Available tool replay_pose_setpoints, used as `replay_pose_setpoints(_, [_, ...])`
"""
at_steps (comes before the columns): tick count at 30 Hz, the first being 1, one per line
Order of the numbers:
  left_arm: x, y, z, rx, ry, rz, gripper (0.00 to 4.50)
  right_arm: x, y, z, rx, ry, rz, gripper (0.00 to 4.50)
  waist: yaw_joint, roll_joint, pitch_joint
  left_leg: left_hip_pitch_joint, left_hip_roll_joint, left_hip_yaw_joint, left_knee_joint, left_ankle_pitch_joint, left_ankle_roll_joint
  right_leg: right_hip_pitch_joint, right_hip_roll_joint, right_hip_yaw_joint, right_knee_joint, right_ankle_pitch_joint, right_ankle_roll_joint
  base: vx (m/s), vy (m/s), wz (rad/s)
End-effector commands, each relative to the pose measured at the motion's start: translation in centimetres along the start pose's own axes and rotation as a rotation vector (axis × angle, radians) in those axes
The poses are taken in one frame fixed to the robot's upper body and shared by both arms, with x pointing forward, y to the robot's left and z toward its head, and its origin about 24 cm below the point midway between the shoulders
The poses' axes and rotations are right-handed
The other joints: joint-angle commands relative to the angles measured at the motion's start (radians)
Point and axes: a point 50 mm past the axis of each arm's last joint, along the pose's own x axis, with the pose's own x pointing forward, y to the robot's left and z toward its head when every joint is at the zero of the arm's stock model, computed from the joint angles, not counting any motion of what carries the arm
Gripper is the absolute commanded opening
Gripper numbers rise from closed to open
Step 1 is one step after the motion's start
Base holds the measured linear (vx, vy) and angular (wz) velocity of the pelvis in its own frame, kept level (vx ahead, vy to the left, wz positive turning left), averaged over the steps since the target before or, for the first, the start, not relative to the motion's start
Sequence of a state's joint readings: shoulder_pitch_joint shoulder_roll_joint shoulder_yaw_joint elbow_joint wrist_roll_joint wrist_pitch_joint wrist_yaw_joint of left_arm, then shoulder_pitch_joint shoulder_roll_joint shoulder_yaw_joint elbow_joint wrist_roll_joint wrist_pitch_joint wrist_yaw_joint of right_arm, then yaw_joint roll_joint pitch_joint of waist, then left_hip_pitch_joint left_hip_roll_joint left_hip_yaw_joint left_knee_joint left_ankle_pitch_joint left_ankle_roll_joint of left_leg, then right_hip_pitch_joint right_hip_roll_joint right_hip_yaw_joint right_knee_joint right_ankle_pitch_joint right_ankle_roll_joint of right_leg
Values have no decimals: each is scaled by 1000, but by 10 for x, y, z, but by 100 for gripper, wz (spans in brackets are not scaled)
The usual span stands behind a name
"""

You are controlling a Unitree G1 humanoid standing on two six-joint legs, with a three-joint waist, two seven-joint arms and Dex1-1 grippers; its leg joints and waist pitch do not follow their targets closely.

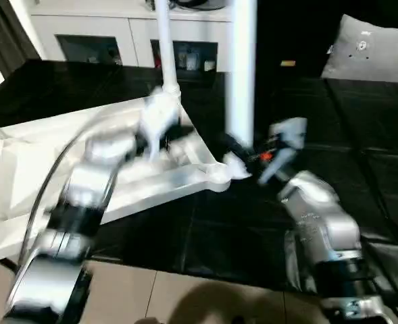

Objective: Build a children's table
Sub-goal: Insert table leg to table base

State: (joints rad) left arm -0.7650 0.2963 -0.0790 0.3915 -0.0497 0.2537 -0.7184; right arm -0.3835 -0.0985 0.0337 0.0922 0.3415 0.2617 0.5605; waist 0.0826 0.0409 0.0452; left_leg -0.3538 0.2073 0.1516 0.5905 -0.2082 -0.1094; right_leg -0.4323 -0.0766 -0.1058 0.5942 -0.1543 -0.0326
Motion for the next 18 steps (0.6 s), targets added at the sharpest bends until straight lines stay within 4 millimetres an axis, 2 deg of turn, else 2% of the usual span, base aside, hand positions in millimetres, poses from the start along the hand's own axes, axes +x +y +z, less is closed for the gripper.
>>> replay_pose_setpoints(1, [4,7,-2,-72,17,86,85,1,5,2,-27,5,28,189,9,-5,-65,-10,0,10,-62,-115,41,86,-56,46,-77,-312,-100,0,0,0])
replay_pose_setpoints(2, [10,8,7,-89,-8,112,85,2,7,0,-38,24,34,189,14,-4,-66,-7,-1,12,-59,-116,43,82,-54,46,-81,-328,-91,0,0,0])
replay_pose_setpoints(3, [10,8,8,-89,-11,112,85,2,7,0,-40,25,34,189,14,-6,-65,-11,-2,11,-60,-110,46,83,-53,46,-81,-329,-89,0,0,0])
replay_pose_setpoints(4, [11,8,10,-92,-18,114,85,2,7,-1,-43,30,35,189,18,-2,-66,-12,-1,9,-60,-106,44,84,-55,46,-79,-326,-90,0,0,0])
replay_pose_setpoints(5, [16,4,20,-86,-59,87,85,2,7,-4,-61,54,25,189,18,-4,-68,-14,0,8,-60,-94,46,84,-54,46,-78,-305,-91,0,0,0])
replay_pose_setpoints(6, [20,-4,34,-83,-108,41,85,2,6,-8,-81,82,8,189,19,-2,-69,-13,0,9,-59,-89,46,83,-54,46,-77,-295,-95,0,0,0])
replay_pose_setpoints(8, [23,-25,55,-80,-178,-91,85,1,1,-11,-95,106,-31,189,26,-2,-77,-16,6,7,-54,-44,48,85,-59,50,-62,-200,-139,0,0,0])
replay_pose_setpoints(9, [23,-28,58,-73,-182,-108,85,1,0,-11,-97,110,-38,189,27,-3,-76,-18,6,8,-54,-39,50,85,-57,51,-58,-177,-148,0,0,0])
replay_pose_setpoints(10, [23,-32,60,-64,-187,-128,85,1,-1,-11,-99,114,-48,189,29,3,-76,-17,6,7,-53,-39,55,84,-57,50,-57,-166,-155,0,0,0])
replay_pose_setpoints(11, [24,-38,63,-40,-186,-153,85,0,-3,-12,-104,123,-67,189,30,0,-75,-17,6,8,-53,-47,62,84,-55,50,-58,-157,-159,0,0,0])
replay_pose_setpoints(18, [28,-63,71,6,-182,-219,85,-2,-12,-15,-136,166,-135,188,28,-3,-71,-20,-1,11,-53,-69,57,88,-51,46,-69,-228,-128,0,0,0])
